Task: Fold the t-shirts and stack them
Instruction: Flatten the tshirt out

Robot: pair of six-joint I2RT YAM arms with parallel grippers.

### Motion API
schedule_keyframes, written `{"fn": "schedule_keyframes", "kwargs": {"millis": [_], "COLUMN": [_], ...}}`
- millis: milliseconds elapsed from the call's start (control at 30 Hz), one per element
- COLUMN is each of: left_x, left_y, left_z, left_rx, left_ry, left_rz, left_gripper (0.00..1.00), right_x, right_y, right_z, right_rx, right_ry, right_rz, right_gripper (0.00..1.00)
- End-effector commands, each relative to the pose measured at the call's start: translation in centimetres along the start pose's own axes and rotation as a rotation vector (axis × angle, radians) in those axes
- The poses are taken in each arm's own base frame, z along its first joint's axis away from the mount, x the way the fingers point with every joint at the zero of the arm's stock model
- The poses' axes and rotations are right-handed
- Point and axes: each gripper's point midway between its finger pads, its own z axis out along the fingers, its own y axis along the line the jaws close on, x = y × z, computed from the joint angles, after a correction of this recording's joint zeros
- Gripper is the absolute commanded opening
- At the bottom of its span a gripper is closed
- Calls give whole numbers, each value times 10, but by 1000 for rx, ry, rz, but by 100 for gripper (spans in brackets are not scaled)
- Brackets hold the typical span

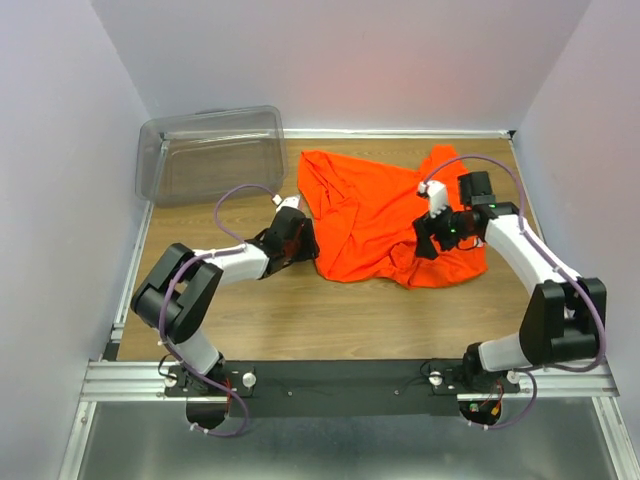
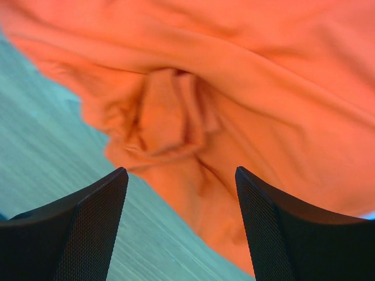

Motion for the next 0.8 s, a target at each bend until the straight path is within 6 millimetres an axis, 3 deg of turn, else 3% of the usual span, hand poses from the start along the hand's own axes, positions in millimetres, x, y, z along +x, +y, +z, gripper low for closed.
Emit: {"fn": "schedule_keyframes", "kwargs": {"millis": [0, 67, 167, 333, 400, 433, 567, 767], "left_x": [5, 8, 7, 11, 7, 8, -9, -22], "left_y": [-10, -12, -19, -15, -16, -12, -16, -26], "left_z": [-6, -3, 6, 10, 4, 1, -21, -43], "left_rx": [53, 66, 91, 79, 86, 75, 101, 161], "left_ry": [-15, -9, -4, -2, -21, -28, -102, -153], "left_rz": [-106, -120, -125, -135, -137, -139, -149, -143], "left_gripper": [58, 57, 47, 15, 10, 1, 0, 0], "right_x": [14, 21, 33, 59, 67, 76, 99, 116], "right_y": [-47, -55, -66, -79, -86, -93, -108, -104], "right_z": [-28, -36, -45, -55, -61, -66, -70, -42], "right_rx": [208, 237, 279, 346, 374, 400, 434, 323], "right_ry": [-9, -13, -12, 28, 38, 48, 92, 156], "right_rz": [115, 138, 183, 241, 264, 294, 378, 469], "right_gripper": [81, 81, 81, 81, 81, 81, 76, 72]}}
